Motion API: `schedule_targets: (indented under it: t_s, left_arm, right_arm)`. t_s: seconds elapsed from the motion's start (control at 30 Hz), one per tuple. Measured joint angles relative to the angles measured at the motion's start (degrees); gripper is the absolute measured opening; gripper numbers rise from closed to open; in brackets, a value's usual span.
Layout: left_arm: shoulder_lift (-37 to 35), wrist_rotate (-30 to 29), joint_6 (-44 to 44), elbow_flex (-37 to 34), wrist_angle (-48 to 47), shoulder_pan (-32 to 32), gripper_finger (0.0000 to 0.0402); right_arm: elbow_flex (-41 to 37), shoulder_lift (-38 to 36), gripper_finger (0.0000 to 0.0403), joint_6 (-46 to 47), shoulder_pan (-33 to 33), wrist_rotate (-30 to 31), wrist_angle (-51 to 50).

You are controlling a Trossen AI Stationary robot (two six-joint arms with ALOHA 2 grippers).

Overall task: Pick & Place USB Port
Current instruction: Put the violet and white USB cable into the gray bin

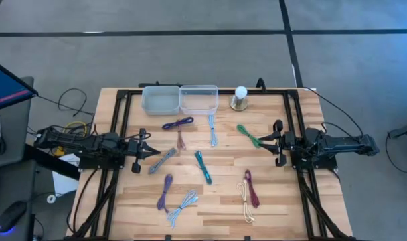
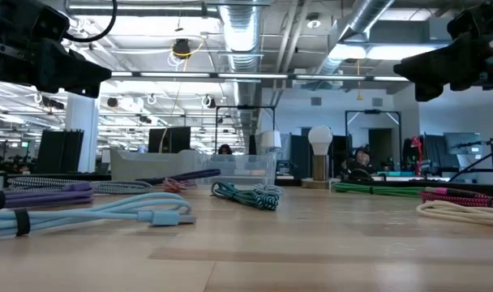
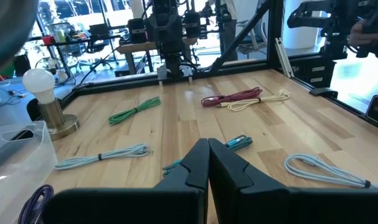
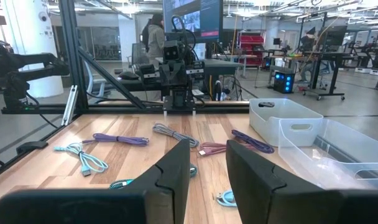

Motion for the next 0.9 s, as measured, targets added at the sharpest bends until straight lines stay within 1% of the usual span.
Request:
schedule_targets:
  t_s: [0.77,0.9]
  left_arm:
    - [0.0,0.0,-0.1,0.0,0.3,0.0,0.0006]
    - [0.0,0.0,-0.1,0.0,2.1,0.0,0.0006]
  right_arm:
    - [0.0,0.0,0.0098,0.0,0.0,0.0,0.6]
    - [0.0,0.0,0.0098,0.0,0.0,0.0,1.1]
